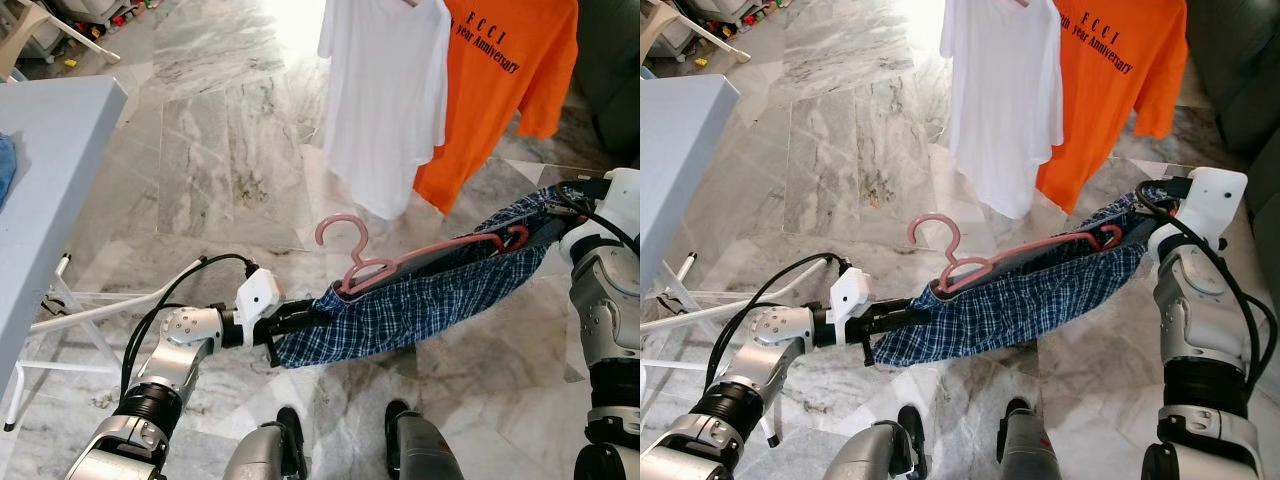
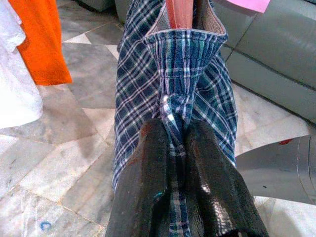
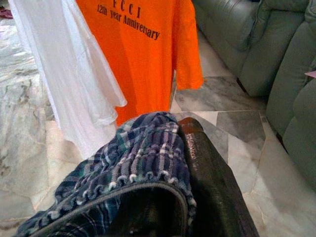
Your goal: Hang hanger
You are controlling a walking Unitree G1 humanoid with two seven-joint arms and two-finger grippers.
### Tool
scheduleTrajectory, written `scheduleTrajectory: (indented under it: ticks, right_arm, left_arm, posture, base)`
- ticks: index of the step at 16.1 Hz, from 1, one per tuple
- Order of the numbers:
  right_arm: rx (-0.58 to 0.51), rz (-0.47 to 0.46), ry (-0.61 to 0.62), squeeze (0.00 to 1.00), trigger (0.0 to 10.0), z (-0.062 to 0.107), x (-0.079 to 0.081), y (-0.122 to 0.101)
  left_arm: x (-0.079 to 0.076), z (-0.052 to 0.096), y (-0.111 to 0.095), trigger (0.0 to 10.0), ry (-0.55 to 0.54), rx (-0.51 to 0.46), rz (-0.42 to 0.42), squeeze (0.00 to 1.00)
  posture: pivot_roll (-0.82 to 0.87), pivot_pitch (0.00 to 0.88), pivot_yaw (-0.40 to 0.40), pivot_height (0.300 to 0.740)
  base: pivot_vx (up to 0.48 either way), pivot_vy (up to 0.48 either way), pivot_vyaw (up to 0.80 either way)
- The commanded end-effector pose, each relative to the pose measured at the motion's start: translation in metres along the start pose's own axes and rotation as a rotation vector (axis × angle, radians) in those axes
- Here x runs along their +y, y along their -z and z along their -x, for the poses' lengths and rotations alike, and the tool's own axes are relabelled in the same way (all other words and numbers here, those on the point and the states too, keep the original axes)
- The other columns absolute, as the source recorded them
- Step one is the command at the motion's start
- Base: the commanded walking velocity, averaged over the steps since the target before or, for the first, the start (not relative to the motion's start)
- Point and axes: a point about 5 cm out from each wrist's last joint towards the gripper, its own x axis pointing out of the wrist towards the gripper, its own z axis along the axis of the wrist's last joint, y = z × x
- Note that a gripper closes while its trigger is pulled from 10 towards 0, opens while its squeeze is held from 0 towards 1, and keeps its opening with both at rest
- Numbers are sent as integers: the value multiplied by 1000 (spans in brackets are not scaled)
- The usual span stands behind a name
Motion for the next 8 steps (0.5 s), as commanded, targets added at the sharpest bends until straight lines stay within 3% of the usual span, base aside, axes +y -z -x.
scheduleTrajectory:
  ticks: [1, 8]
  right_arm:
    - [-24, 11, 23, 0, 0, 0, -5, -8]
    - [-24, 11, 23, 0, 0, 0, -5, -8]
  left_arm:
    - [-3, 9, 13, 0, -13, 49, 31, 0]
    - [-3, 9, 13, 0, -13, 49, 31, 0]
  posture:
    - [-178, 291, 90, 740]
    - [-178, 291, 90, 740]
  base:
    - [0, 0, 0]
    - [0, 0, 0]
